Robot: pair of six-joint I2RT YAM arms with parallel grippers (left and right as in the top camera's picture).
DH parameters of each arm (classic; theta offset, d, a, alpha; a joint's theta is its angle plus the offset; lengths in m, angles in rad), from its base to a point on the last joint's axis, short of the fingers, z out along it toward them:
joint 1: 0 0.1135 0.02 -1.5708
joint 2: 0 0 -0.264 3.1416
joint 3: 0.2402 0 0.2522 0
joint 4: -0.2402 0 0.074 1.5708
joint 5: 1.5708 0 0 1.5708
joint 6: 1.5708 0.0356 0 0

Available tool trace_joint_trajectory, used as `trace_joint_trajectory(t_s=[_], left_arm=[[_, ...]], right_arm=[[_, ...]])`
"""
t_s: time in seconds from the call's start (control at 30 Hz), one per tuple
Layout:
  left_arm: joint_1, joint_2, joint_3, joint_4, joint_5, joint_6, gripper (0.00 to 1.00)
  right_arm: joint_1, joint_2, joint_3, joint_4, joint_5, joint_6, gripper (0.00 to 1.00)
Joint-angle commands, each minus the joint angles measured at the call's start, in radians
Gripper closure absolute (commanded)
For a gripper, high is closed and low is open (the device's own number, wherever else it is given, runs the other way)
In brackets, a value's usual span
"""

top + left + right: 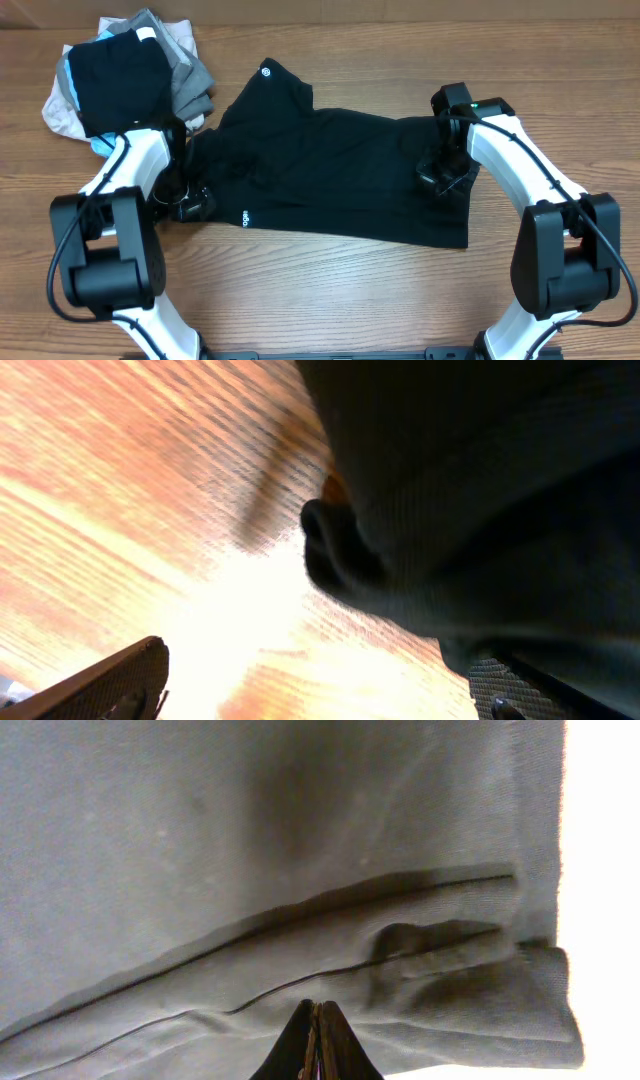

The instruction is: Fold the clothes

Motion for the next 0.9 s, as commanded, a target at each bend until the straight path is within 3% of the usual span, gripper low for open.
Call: trace_joint_trajectory(t_s=[0.0,0.17,0.3,0.47,0.63,0.73,0.77,0.87], left_arm=[[-0.028,-0.116,0.003,-0.014,-0.035,-0.021,0.0],[-0.092,-0.212,0.003,-0.028,-0.022,0.008,0.0],[-0.157,-0.226,0.003,0.016,0.158,0.144,0.04],[-0.225,-0.182,0.003,0.079,0.251,0.151,0.27],[-0.263,-0.09,0.003,0.117,0.257,0.148,0.35],[-0.264,-0.039,0.003,0.147,0.259,0.148,0.55],[-0.264,-0.026,0.003,0.159,0.257,0.148,0.57],[-0.263,-0.017,0.003,0.179,0.257,0.147,0.59]], right_arm=[[0.024,-0.013,0.021,0.005,-0.056,-0.003,0.96],[0.097,-0.045,0.021,-0.03,-0.061,-0.002,0.96],[0.204,-0.054,0.018,-0.047,-0.064,-0.003,0.96],[0.322,-0.053,-0.019,0.009,-0.064,0.0,0.88],[0.372,-0.053,-0.045,0.08,-0.085,0.016,0.83],[0.373,-0.053,-0.064,0.164,-0.138,0.024,0.92],[0.374,-0.053,-0.073,0.2,-0.173,0.024,0.96],[0.374,-0.053,-0.091,0.251,-0.243,0.024,0.96]])
